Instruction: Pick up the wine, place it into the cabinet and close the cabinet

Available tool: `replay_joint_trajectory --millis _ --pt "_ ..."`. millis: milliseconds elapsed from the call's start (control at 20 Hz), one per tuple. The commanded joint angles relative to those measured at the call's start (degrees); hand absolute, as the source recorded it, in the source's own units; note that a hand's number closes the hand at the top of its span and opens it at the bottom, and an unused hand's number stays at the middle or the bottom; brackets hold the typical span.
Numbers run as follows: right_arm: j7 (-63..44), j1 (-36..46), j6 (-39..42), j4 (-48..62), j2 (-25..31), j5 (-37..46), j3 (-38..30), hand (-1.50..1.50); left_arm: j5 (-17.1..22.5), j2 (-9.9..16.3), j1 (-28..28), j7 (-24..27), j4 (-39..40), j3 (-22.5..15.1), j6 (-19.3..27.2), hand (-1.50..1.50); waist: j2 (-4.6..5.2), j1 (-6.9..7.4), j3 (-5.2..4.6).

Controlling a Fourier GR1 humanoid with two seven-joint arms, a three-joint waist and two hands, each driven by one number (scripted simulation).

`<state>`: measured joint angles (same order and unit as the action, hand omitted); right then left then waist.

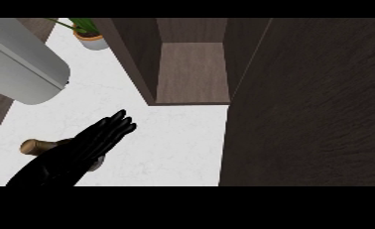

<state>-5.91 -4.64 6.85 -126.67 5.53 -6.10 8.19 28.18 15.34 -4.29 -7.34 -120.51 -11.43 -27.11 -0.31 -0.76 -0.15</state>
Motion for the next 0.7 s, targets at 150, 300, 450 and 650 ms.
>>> replay_joint_trajectory --millis 150,300,450,650 --pt "-7.3 -8.8 3.8 -14.1 3.5 -5.8 2.6 -1.5 23.7 12.8 -8.8 -9.8 -13.3 5.4 -4.7 -1.5 -0.13 0.67 0.17" --pt "-7.3 -12.3 2.5 -15.5 1.8 -4.0 5.1 -1.5 32.2 18.1 -13.7 -10.4 -17.9 11.7 -6.7 -1.5 -0.01 1.15 0.16" --pt "-13.0 -11.7 1.2 -21.7 3.3 -4.7 5.0 -1.5 35.7 20.6 -18.1 -12.1 -22.1 14.6 -5.2 -1.5 -0.17 1.7 0.13" --pt "-14.9 -10.6 -0.5 -23.0 2.6 -2.4 7.3 -1.5 39.5 22.5 -17.7 -13.1 -25.8 16.3 -0.9 -1.5 -0.24 1.78 0.16"
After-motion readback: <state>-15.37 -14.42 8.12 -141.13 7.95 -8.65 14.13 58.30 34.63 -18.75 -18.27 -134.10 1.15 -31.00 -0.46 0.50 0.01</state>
